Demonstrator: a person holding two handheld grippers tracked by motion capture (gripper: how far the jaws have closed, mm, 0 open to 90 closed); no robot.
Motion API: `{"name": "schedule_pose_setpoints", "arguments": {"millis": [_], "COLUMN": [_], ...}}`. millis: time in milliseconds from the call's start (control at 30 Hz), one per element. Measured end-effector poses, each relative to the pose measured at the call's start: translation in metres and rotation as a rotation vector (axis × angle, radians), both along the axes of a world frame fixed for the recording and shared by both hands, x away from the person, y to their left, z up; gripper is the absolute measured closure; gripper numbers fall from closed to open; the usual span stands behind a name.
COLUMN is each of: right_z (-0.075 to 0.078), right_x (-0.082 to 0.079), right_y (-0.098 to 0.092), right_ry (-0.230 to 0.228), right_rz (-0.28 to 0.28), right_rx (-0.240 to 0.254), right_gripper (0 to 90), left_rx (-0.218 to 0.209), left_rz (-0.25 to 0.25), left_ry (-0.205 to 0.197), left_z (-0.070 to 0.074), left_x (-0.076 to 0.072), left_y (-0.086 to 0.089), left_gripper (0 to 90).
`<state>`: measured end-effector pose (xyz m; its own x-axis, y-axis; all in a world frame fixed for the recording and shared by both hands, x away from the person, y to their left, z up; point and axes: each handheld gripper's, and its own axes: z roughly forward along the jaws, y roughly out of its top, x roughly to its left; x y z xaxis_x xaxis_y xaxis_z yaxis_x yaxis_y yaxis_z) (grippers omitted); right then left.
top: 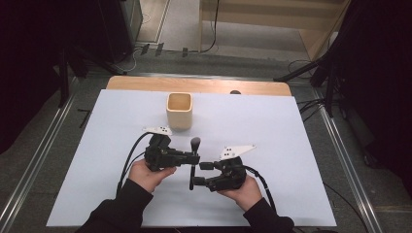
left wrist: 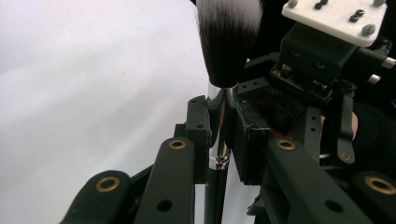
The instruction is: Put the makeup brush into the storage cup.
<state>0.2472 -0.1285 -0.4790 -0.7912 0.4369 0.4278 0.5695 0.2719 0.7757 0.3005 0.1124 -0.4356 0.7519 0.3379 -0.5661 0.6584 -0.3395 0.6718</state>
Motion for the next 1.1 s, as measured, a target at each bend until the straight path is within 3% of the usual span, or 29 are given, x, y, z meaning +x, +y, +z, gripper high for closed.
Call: {"name": "schedule_pose_setpoints", "arguments": {"millis": [467,700,900,1100], "right_z": [0.002,0.002,0.004,0.005], "right_x": [-0.002,-0.003,-0.003,-0.004], "right_y": [-0.004,-0.005,-0.009,-0.017], "right_ry": [-0.05,-0.093,-0.089,-0.119], "right_rz": [0.034,0.034,0.027,0.021], "right_rx": [-0.072,-0.136,-0.153,-0.197], "right_gripper": [28.2,26.3,25.4,25.1], "left_rx": [0.026,0.04,0.04,0.053], "left_rz": [0.014,0.019,0.03,0.044], "left_ry": [0.0,0.007,0.007,-0.002], "left_z": [0.003,0.002,0.003,0.004], "left_x": [0.005,0.006,0.008,0.009], "left_y": [0.009,0.011,0.015,0.019], "left_gripper": [78.8,78.8,78.9,78.9]}}
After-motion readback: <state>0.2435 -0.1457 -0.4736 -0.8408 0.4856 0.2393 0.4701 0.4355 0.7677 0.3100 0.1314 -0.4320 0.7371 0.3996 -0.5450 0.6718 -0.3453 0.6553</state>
